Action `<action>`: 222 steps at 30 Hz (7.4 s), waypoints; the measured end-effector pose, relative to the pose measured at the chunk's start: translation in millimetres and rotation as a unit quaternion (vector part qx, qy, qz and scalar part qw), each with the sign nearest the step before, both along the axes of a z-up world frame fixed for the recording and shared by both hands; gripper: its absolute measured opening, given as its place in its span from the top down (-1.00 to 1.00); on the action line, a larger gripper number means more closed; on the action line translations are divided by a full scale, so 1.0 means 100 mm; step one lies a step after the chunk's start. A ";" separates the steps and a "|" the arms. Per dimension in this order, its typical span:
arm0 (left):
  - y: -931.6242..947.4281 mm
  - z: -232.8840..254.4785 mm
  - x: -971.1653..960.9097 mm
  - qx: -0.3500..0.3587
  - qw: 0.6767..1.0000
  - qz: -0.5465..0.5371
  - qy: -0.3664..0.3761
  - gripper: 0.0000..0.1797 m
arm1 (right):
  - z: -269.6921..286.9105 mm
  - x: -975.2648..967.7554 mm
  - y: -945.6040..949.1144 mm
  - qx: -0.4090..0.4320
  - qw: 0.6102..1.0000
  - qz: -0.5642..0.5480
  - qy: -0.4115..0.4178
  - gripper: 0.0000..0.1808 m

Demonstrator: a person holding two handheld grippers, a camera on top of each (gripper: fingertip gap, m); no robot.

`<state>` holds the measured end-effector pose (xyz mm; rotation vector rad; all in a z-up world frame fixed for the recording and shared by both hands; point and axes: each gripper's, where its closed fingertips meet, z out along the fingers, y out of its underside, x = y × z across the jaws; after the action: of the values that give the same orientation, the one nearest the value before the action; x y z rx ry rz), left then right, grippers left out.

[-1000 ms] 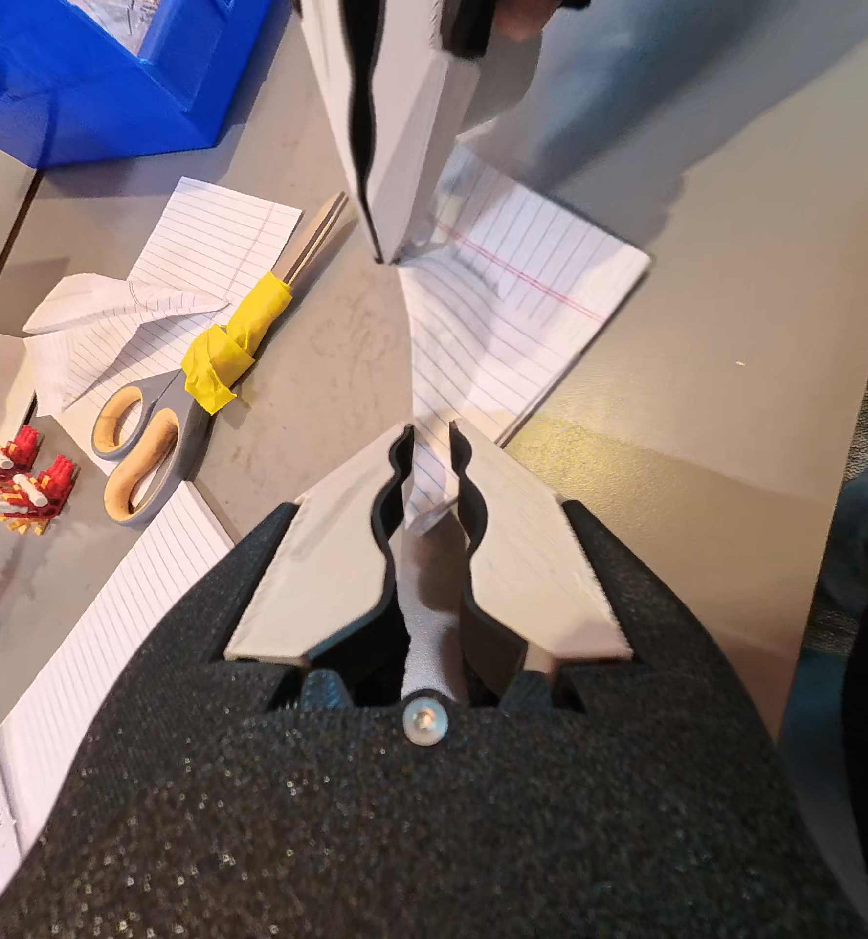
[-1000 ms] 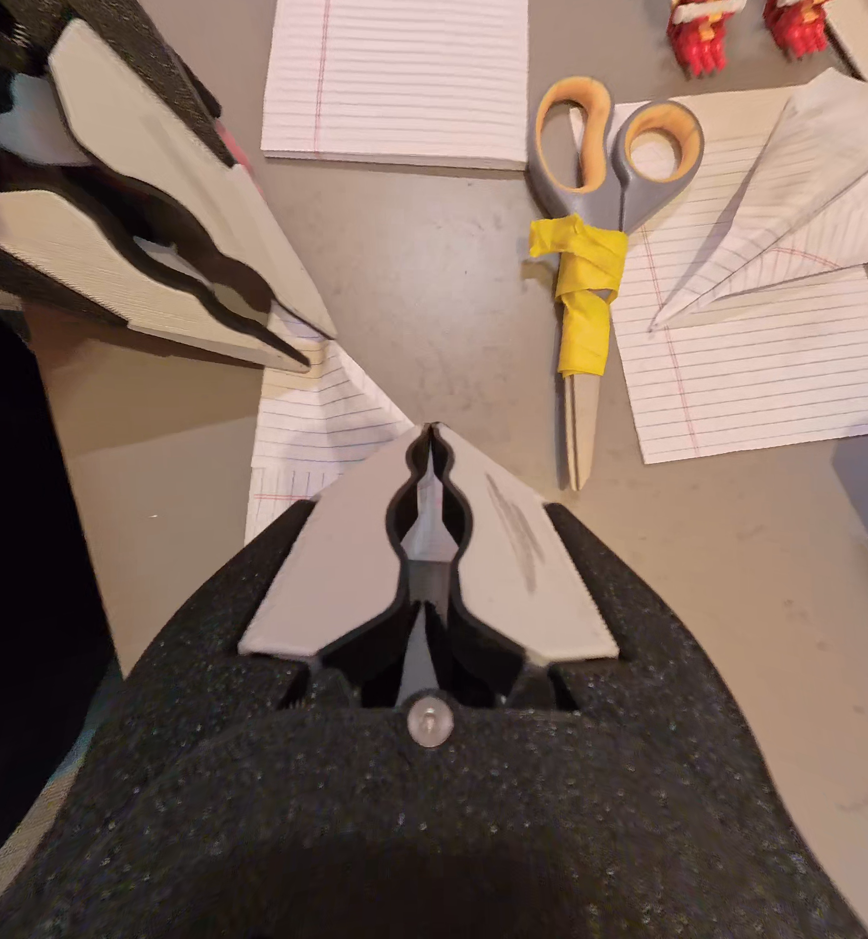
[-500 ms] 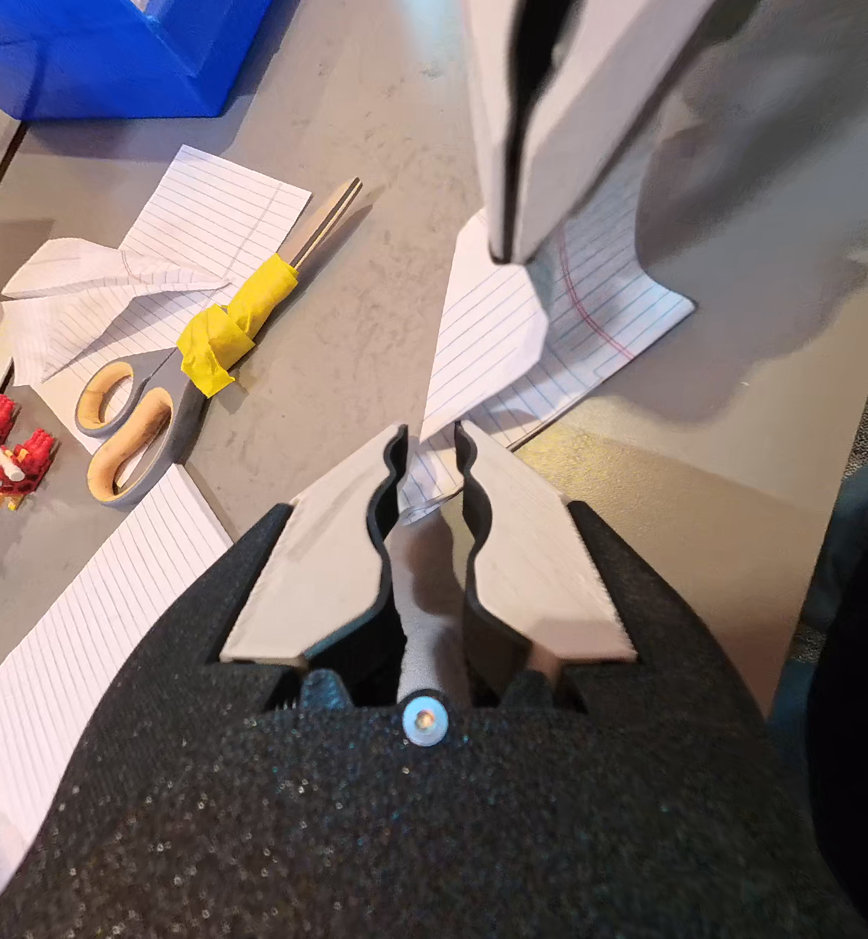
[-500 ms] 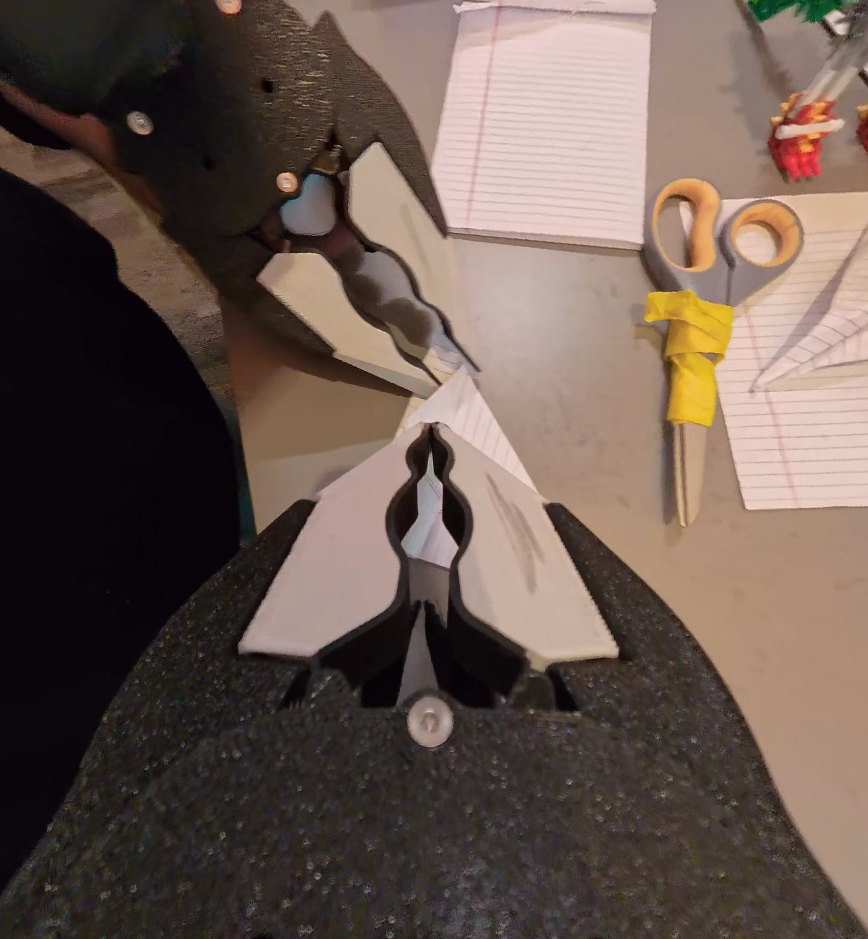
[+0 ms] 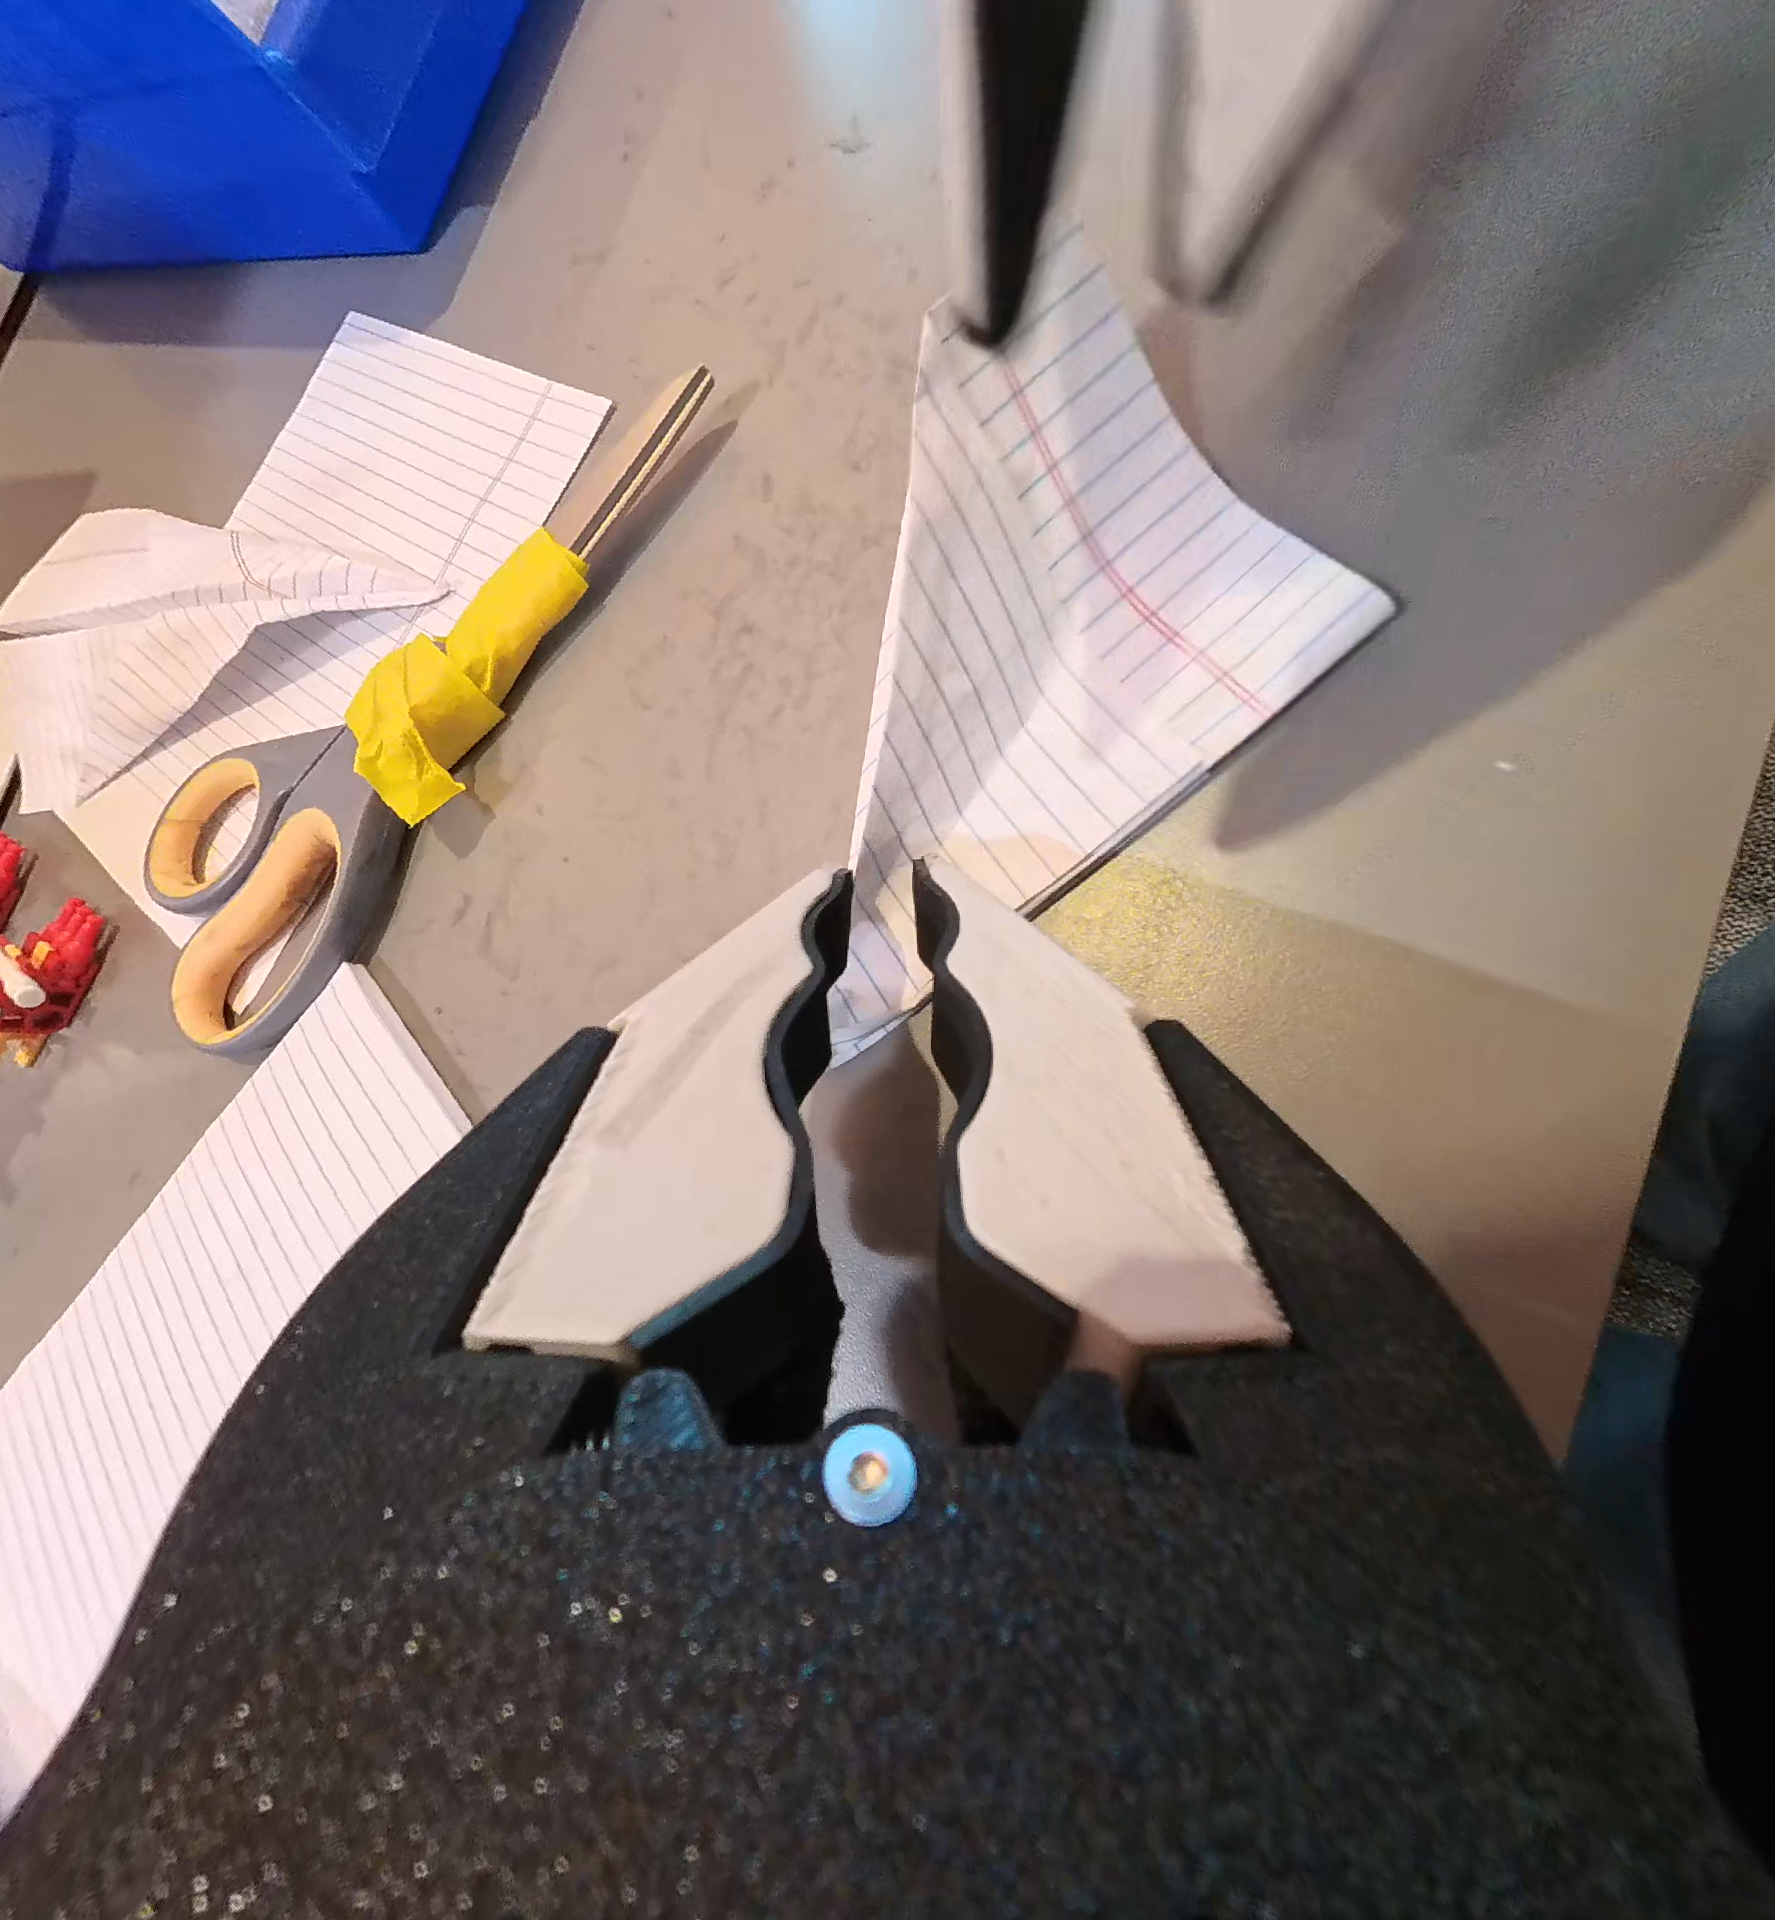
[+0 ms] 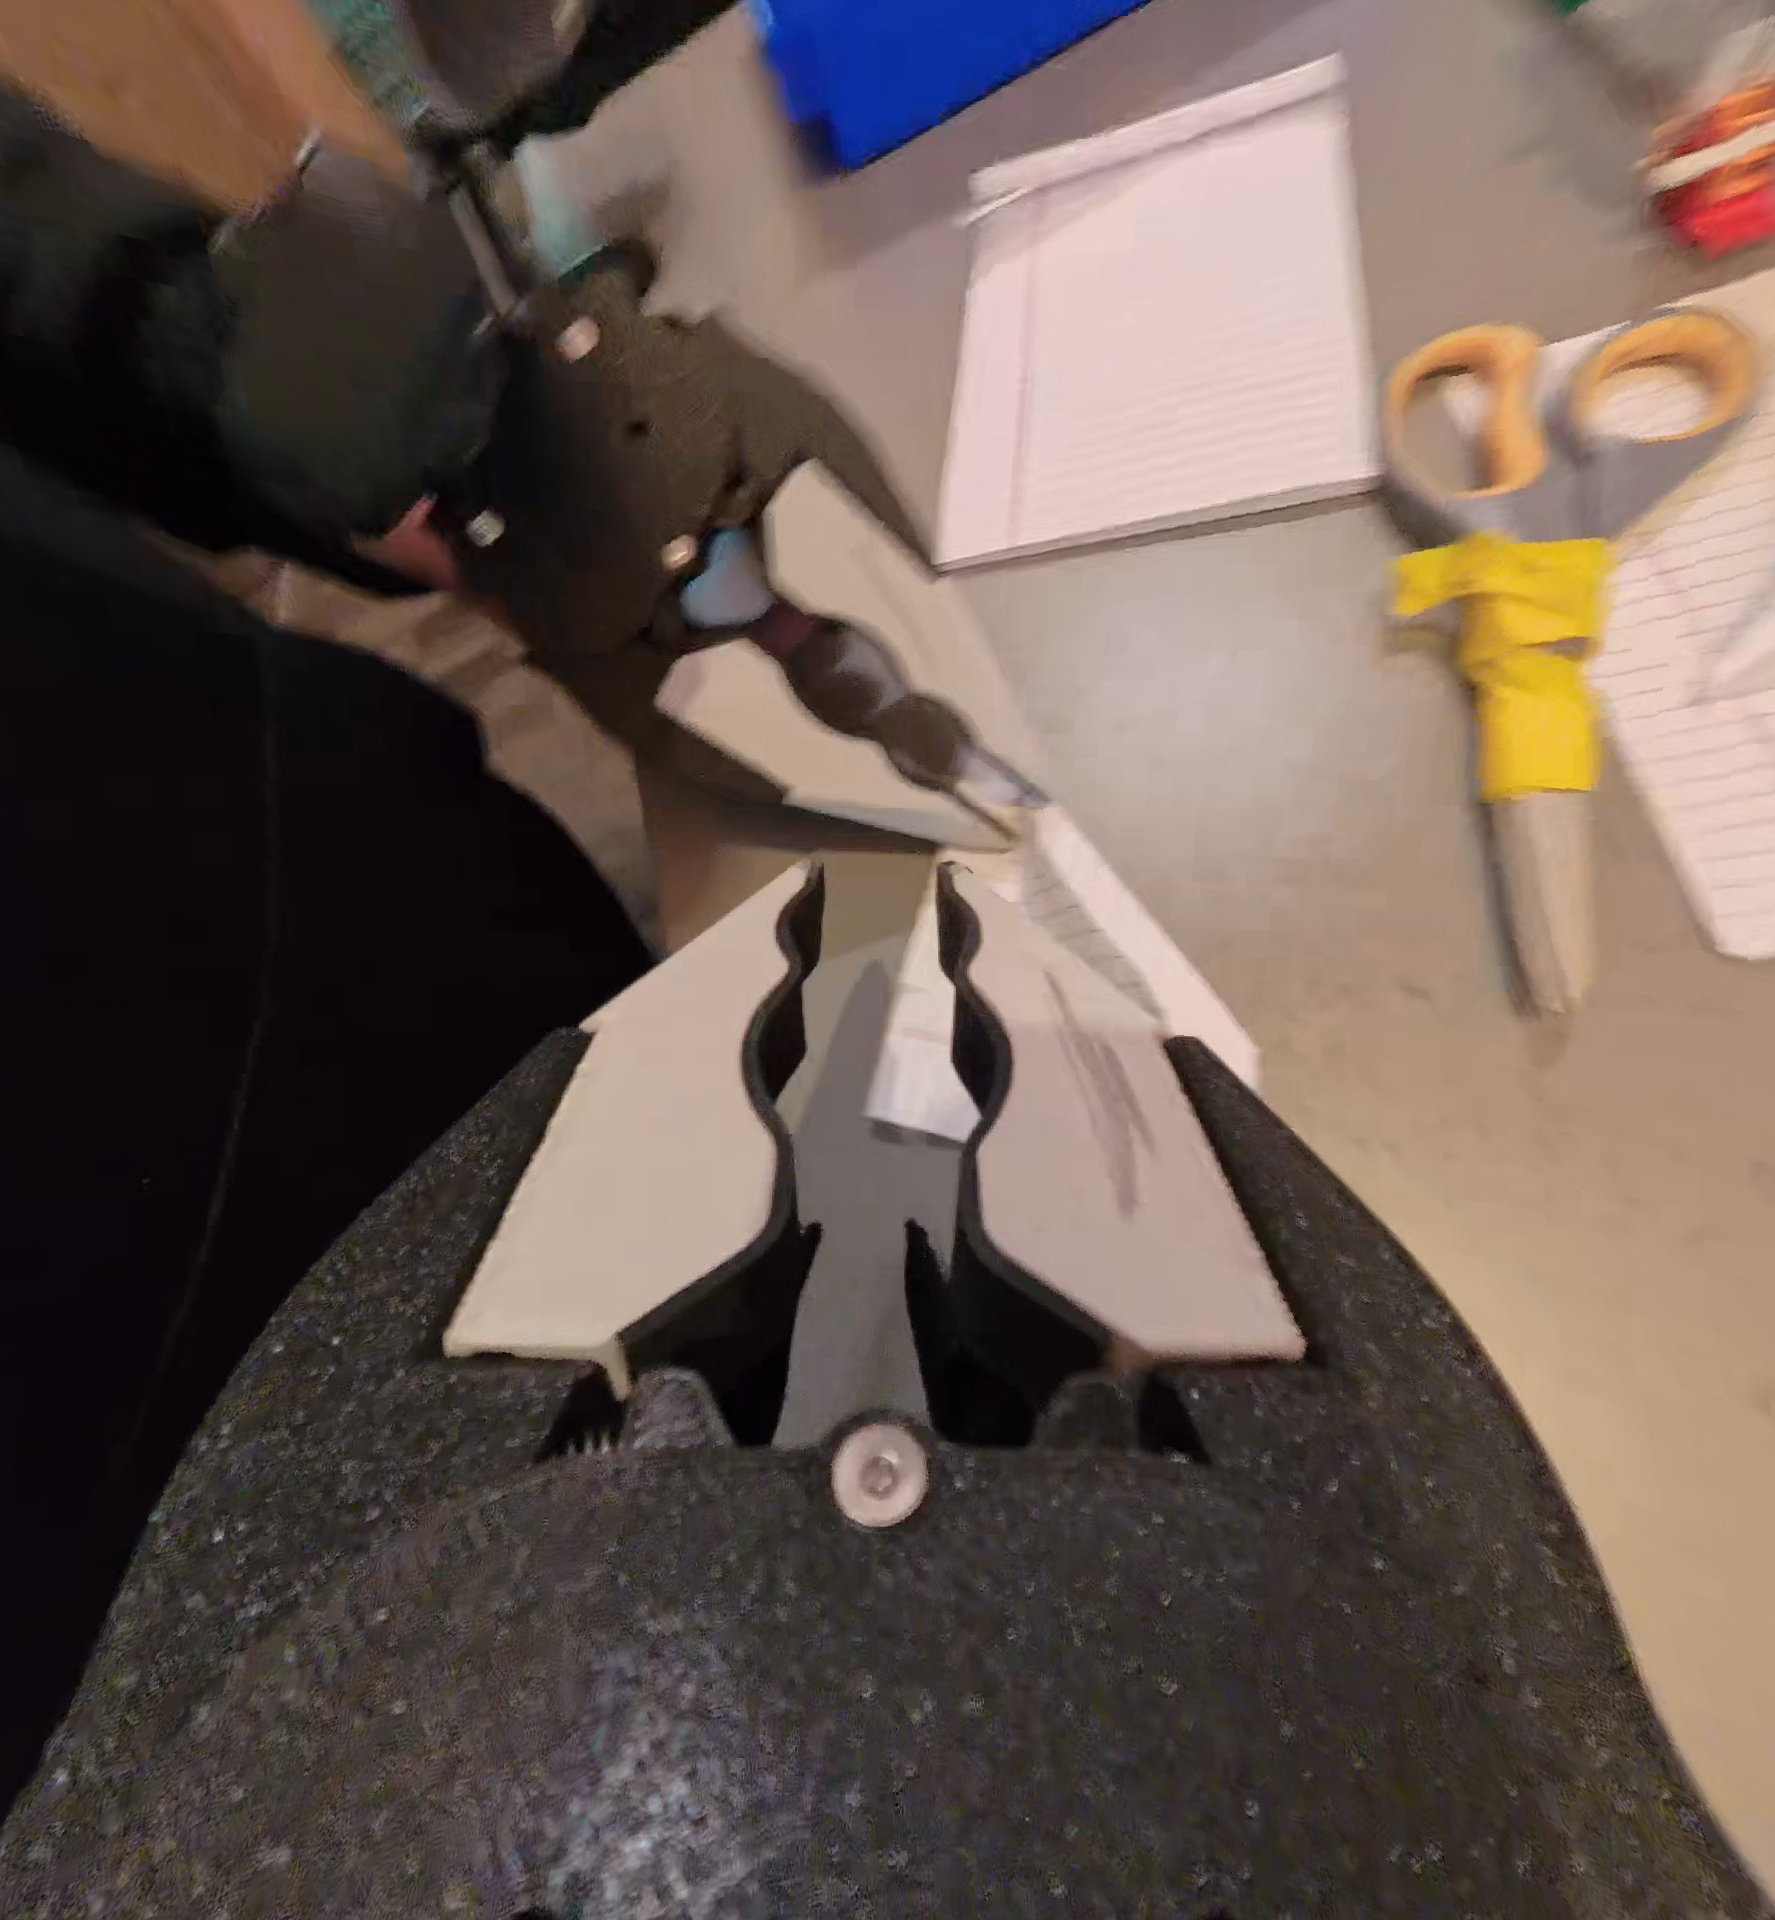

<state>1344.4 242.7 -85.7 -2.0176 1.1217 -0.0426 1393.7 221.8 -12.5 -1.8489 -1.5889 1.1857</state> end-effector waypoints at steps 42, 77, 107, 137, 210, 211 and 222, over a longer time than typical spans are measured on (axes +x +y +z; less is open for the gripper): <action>0.05 0.01 -0.05 -0.045 0.998 0.026 -0.041 0.72 | -0.67 -0.06 -0.26 0.282 0.948 0.021 -0.149 1.00; 0.03 0.00 -0.10 -0.082 0.996 0.018 -0.039 0.76 | -0.57 0.14 0.24 0.121 0.981 -0.092 -0.124 1.00; -0.12 0.78 -0.03 -0.202 0.941 -0.150 -0.227 0.48 | 0.61 0.10 0.12 -0.015 0.999 0.003 0.042 1.00; -0.31 2.22 -0.06 -0.307 0.644 -0.342 -0.612 0.70 | 1.39 0.28 0.07 -0.328 0.900 -0.072 0.279 1.00; 0.19 0.00 0.10 -0.078 0.995 -0.033 -0.048 0.98 | -0.44 -0.06 0.14 -0.094 0.994 -0.046 -0.015 0.35; 0.19 0.00 0.10 -0.079 0.995 -0.033 -0.049 0.99 | -0.46 -0.08 0.14 -0.092 0.995 -0.032 -0.019 0.36; 0.20 -0.01 0.10 -0.077 0.995 -0.034 -0.050 0.99 | -0.51 -0.25 0.05 0.040 0.997 0.042 -0.045 0.38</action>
<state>1354.6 262.3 -86.8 -2.0864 1.1526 -0.2693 1368.6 227.3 -63.8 -1.8235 -1.7532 1.0710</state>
